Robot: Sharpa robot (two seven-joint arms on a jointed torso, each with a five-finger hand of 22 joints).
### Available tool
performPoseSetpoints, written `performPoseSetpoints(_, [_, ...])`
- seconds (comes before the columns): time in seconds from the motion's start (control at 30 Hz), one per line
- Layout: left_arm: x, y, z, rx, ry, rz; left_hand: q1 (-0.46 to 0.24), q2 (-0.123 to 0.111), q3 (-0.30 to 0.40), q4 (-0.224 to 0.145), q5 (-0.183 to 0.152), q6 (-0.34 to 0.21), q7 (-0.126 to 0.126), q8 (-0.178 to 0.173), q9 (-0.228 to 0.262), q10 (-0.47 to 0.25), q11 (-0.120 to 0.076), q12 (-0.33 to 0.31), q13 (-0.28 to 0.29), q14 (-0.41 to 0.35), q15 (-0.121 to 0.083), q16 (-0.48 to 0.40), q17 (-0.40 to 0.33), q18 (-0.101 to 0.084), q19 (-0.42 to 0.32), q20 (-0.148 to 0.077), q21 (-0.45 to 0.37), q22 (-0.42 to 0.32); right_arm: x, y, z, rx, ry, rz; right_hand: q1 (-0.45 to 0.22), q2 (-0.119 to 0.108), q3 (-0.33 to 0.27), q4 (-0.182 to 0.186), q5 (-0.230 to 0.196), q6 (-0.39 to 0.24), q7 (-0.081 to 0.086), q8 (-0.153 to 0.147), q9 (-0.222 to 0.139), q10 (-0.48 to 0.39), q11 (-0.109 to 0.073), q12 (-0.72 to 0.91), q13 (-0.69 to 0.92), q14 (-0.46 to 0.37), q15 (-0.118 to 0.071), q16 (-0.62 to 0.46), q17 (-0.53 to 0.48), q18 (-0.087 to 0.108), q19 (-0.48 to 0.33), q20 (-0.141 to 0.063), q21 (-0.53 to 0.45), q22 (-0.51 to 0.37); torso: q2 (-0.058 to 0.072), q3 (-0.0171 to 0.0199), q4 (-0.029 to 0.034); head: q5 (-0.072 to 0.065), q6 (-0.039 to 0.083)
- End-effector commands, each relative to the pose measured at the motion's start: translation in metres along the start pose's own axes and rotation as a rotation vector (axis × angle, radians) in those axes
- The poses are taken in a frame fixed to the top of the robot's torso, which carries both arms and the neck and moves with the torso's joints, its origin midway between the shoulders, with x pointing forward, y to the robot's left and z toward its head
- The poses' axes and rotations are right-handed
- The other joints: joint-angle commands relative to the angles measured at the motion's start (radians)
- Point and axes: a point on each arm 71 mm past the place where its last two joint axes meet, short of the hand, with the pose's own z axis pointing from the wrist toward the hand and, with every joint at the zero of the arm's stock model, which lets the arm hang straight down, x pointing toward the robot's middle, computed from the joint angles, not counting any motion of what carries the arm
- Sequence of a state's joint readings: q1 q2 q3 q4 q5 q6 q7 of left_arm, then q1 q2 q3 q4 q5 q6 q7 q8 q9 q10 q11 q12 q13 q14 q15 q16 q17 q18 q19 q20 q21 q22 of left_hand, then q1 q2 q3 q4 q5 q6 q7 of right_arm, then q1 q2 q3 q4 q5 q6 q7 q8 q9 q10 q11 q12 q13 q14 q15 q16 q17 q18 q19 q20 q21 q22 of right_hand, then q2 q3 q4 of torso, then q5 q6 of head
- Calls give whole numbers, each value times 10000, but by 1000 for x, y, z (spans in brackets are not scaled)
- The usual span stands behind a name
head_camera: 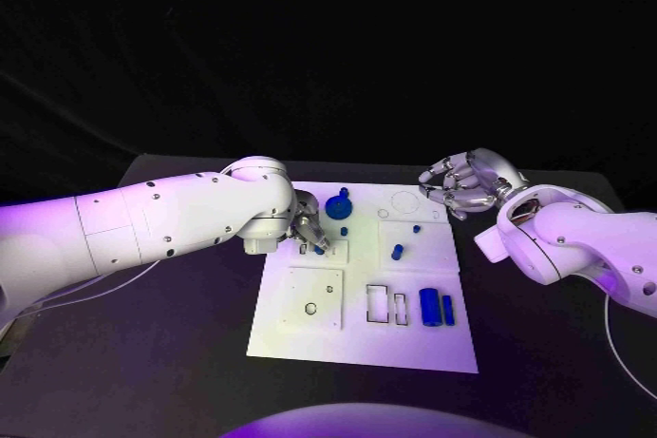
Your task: Assemble the parts on the task board
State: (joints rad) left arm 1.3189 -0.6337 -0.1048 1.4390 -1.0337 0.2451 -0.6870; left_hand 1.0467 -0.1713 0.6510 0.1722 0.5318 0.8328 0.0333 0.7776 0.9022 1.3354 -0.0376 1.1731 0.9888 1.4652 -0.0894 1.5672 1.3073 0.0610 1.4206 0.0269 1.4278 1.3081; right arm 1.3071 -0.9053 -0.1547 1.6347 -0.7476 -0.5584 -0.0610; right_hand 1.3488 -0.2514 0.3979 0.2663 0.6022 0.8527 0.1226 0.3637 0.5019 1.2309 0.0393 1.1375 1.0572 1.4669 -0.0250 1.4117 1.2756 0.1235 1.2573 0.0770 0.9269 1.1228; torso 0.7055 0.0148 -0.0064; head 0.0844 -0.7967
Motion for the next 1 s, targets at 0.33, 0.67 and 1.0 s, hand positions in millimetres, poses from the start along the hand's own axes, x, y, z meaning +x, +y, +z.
performPoseSetpoints(0.33, [3,-2,2,35,390,242,-447,-55,596,-724,-202,121,-119,-134,-104,27,-69,15,19,1056,-80,36,2635,-66,-10,-98,-81,641,1,0,0,-59,143,-60,-94,4,58,4,55,-66,4,52,15,47,-13,36,-16,214,-72,-40,-19,169,10,-16,-40,-11,-7,4,2,-12,-63])
performPoseSetpoints(0.67, [3,-1,3,-12,433,255,-691,-80,139,-324,-690,222,-130,-237,-212,17,-75,48,65,1056,-88,36,2635,-68,4,-109,-119,650,1,0,0,-27,162,-48,-114,-2,65,7,63,-74,5,58,19,45,-11,35,-21,212,-71,-44,-24,171,6,-16,-52,-18,-11,5,0,-18,-61])
performPoseSetpoints(1.0, [1,0,4,-53,363,168,-1051,-261,-789,428,-1274,339,-90,-314,-302,6,-40,70,92,1056,-62,36,2635,-70,25,-89,-162,676,1,0,0,-20,159,-42,-139,-12,72,12,67,-86,7,63,23,43,-8,36,-23,207,-70,-55,-40,173,1,-15,-67,-26,-8,7,10,-23,-51])
